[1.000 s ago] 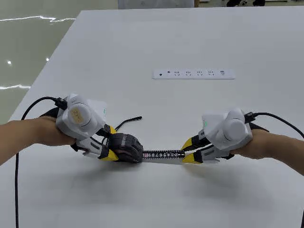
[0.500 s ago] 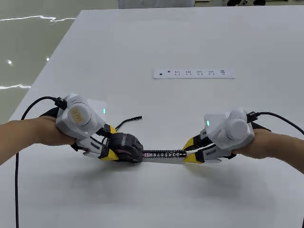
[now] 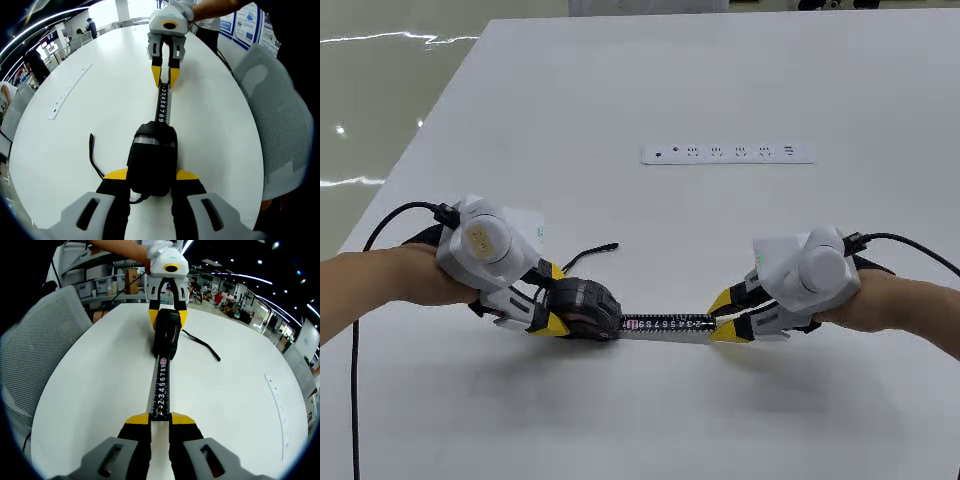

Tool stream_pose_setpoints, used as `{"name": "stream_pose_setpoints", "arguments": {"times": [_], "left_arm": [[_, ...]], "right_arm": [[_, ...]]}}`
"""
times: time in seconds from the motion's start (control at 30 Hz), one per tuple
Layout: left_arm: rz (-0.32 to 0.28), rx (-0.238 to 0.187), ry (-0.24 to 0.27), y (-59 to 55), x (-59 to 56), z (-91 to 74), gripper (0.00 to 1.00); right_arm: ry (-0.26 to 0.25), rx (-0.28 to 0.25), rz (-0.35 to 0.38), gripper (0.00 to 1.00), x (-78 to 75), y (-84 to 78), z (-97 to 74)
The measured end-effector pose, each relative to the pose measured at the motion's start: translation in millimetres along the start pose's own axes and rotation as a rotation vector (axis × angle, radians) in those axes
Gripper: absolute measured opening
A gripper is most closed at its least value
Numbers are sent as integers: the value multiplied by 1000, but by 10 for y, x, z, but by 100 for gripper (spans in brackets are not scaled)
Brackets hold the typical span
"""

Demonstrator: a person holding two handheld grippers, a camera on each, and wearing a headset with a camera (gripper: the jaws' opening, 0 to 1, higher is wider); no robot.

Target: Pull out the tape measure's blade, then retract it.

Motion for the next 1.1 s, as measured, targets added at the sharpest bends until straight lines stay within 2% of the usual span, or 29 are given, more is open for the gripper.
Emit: {"name": "stream_pose_setpoints", "arguments": {"times": [0.3, 0.53, 0.67, 1.1], "left_arm": [[-2, -2, 0, -43, 8, -12, 26], [-2, -3, 1, 6, -10, 4, 26], [-3, -4, 2, -30, -2, -12, 26], [-4, -3, 3, 5, -4, 3, 26]], "right_arm": [[0, -3, 6, 11, 21, -1, -29], [2, -3, 7, 11, 16, -11, -37], [2, -2, 8, 11, 24, 1, -52], [3, 2, 7, 11, 14, -27, -89]]}}
Point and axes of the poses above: the centre of the closed fingertips' face, and the gripper's own axes: z roughly forward along the fingers, x roughly to its left, y roughly out of its top, the point moved 10 cm from there along -z, roughly backward along the fingers, and after that the axes turned 7 degrees about -x, right-handed, at the moved point
